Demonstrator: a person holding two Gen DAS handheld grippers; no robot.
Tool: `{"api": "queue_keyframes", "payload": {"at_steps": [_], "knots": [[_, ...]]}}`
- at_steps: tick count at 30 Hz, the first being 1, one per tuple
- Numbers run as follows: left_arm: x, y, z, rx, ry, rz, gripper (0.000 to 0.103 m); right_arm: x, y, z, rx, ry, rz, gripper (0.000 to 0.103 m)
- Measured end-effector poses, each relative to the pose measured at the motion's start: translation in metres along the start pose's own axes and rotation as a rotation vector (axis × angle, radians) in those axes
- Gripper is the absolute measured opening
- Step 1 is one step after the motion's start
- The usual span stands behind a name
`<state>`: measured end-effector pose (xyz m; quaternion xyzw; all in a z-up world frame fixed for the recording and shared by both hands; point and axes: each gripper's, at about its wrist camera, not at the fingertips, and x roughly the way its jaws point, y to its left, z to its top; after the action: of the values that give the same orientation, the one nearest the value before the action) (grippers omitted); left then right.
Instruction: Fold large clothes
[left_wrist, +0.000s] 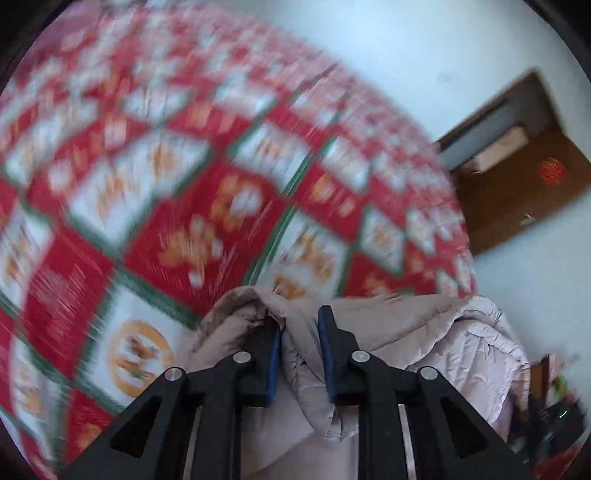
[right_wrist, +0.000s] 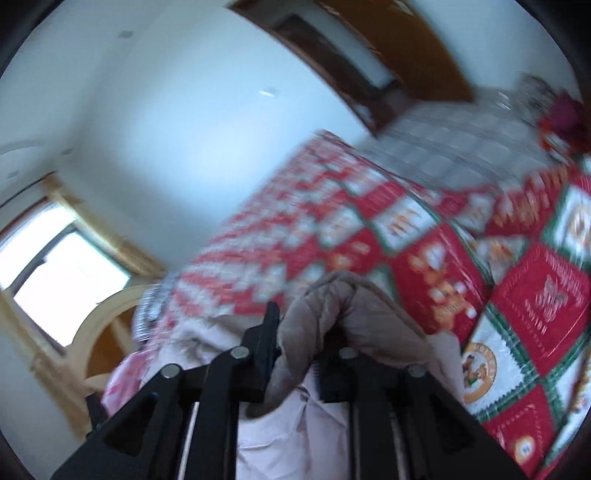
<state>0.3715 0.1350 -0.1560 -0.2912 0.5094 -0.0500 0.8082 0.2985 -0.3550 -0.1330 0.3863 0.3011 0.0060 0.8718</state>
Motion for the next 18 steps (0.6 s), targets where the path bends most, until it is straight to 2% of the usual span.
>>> {"api": "queue_keyframes", "payload": {"at_steps": [2, 5, 8, 10, 11, 12, 13, 14, 15, 16, 17, 18], "knots": [[0.009, 0.010, 0.000, -0.041, 0.007, -0.031, 0.021, 0.020, -0.013, -0.006, 0.015, 0.041, -0.040, 0.023], [0.011, 0.020, 0.000, -0.031, 0.009, -0.080, 0.022, 0.020, -0.013, -0.011, -0.032, 0.019, -0.066, 0.023], [0.009, 0.038, 0.003, -0.083, 0.044, -0.193, 0.024, 0.021, -0.011, -0.013, -0.074, 0.017, -0.102, 0.023], [-0.003, 0.044, 0.010, -0.122, 0.085, -0.245, 0.029, 0.023, -0.015, -0.010, -0.062, 0.039, -0.094, 0.024], [-0.015, 0.047, 0.014, -0.127, 0.086, -0.269, 0.031, 0.021, -0.016, -0.008, -0.050, 0.055, -0.076, 0.027], [-0.026, 0.047, 0.016, -0.119, 0.076, -0.282, 0.038, 0.015, -0.018, -0.004, -0.038, 0.077, -0.037, 0.029], [-0.043, 0.046, 0.019, -0.088, 0.051, -0.289, 0.052, 0.017, -0.018, -0.002, -0.030, 0.084, -0.013, 0.038], [-0.058, 0.043, 0.021, -0.057, 0.014, -0.263, 0.065, 0.007, -0.016, 0.002, -0.022, 0.075, 0.028, 0.053], [-0.076, 0.043, 0.022, -0.027, -0.040, -0.212, 0.091, -0.014, -0.011, 0.007, -0.021, 0.028, 0.076, 0.064], [-0.095, 0.042, 0.024, -0.004, -0.122, -0.146, 0.097, -0.030, -0.005, 0.007, -0.026, -0.019, 0.095, 0.087], [-0.115, 0.042, 0.026, 0.012, -0.199, -0.095, 0.097, -0.050, 0.003, 0.009, -0.036, -0.087, 0.112, 0.103], [-0.129, 0.040, 0.025, 0.026, -0.241, -0.063, 0.097, -0.074, 0.014, 0.010, -0.061, -0.166, 0.119, 0.103]]}}
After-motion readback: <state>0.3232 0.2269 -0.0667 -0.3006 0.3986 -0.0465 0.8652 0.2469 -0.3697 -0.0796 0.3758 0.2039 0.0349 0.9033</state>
